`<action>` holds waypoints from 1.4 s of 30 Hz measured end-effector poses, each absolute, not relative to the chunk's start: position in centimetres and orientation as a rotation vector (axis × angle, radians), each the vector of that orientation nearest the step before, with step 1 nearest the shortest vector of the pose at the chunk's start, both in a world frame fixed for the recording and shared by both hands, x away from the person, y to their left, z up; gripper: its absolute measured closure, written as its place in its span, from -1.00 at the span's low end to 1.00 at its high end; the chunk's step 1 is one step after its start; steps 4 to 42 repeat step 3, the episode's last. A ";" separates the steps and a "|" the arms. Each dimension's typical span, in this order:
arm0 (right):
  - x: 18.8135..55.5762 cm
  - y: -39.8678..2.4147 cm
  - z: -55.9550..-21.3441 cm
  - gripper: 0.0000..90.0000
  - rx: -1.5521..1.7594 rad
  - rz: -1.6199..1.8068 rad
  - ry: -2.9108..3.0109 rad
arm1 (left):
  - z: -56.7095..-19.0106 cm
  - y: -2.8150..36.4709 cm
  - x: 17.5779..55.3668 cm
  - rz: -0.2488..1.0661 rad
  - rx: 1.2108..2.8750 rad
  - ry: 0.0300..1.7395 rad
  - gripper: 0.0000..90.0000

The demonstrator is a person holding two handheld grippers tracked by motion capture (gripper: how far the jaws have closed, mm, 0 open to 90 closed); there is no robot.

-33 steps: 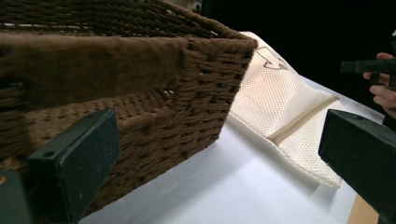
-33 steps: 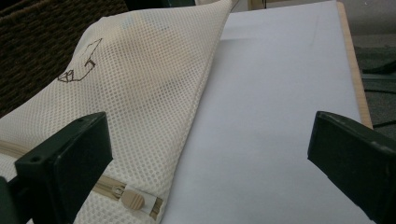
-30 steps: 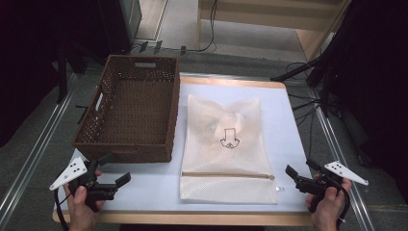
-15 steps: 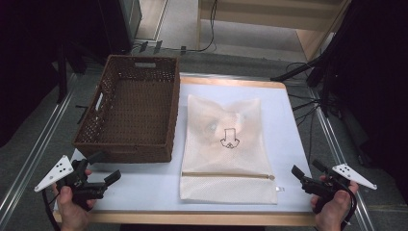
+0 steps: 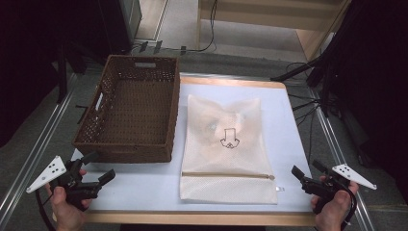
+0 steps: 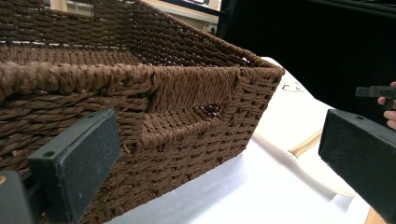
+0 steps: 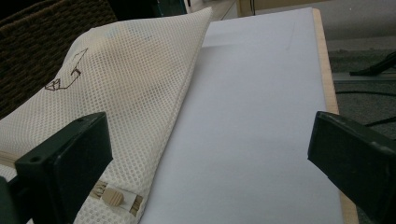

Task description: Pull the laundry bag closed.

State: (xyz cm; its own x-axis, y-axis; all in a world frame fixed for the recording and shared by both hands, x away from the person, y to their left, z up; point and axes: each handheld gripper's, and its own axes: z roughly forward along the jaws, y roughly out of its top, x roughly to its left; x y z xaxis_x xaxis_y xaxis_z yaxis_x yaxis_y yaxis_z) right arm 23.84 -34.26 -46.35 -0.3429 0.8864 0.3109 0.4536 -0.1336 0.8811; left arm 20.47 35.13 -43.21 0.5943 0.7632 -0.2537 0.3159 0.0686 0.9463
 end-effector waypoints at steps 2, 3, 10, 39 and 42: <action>23.9 -34.2 -46.4 -1.00 1.497 1.473 1.748 | -43.2 35.1 20.5 0.427 1.520 0.946 -1.00; 24.0 -34.2 -46.4 -1.00 1.494 1.470 1.752 | -43.2 35.0 20.5 0.426 1.521 0.946 -1.00; 24.0 -34.2 -46.4 -1.00 1.494 1.470 1.752 | -43.2 35.0 20.5 0.426 1.521 0.946 -1.00; 24.0 -34.2 -46.4 -1.00 1.494 1.470 1.752 | -43.2 35.0 20.5 0.426 1.521 0.946 -1.00; 24.0 -34.2 -46.4 -1.00 1.494 1.470 1.752 | -43.2 35.0 20.5 0.426 1.521 0.946 -1.00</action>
